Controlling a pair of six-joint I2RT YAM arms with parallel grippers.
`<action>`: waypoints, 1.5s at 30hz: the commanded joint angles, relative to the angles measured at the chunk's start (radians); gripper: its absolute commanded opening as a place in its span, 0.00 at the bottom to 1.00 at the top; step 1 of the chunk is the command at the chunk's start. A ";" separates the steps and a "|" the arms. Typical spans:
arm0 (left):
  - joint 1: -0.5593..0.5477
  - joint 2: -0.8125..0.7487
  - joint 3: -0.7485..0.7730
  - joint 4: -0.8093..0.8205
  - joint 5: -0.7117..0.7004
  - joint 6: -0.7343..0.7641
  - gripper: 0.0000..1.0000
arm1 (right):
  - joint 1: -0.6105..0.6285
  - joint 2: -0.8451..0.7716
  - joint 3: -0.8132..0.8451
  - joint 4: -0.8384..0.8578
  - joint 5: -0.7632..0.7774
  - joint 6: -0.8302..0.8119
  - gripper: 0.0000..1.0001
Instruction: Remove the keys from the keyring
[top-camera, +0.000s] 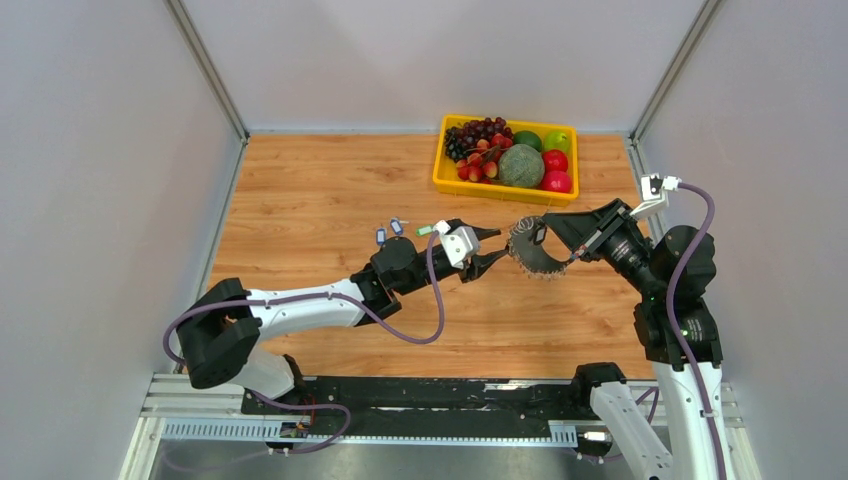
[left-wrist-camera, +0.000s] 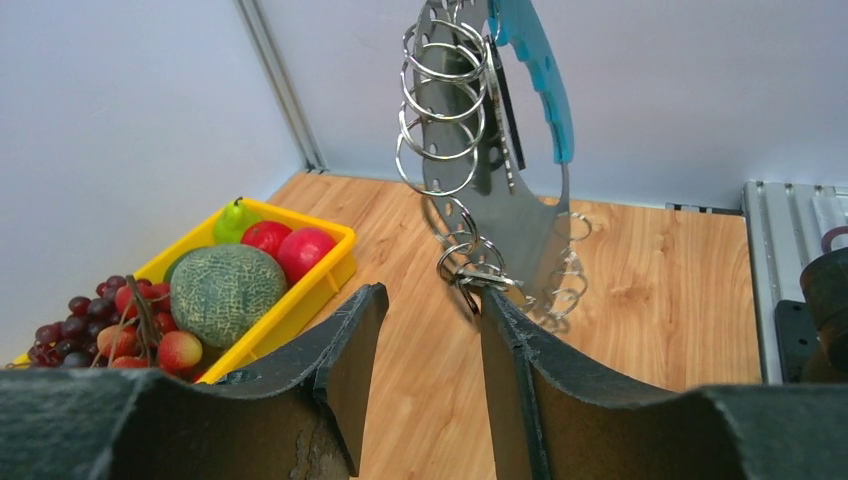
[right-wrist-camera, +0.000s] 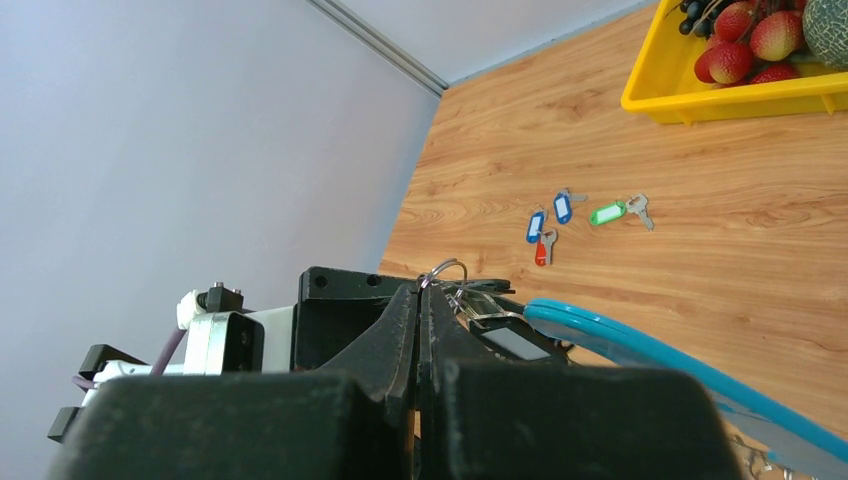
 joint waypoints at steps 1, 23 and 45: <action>-0.006 0.008 0.042 0.044 0.032 -0.010 0.48 | 0.003 -0.009 0.037 0.072 -0.021 0.026 0.00; -0.006 0.018 0.080 -0.034 0.071 0.003 0.04 | 0.003 -0.011 0.038 0.080 -0.024 0.036 0.00; -0.006 -0.178 0.237 -0.674 0.123 0.029 0.00 | 0.003 0.037 -0.088 0.079 -0.041 -0.280 0.73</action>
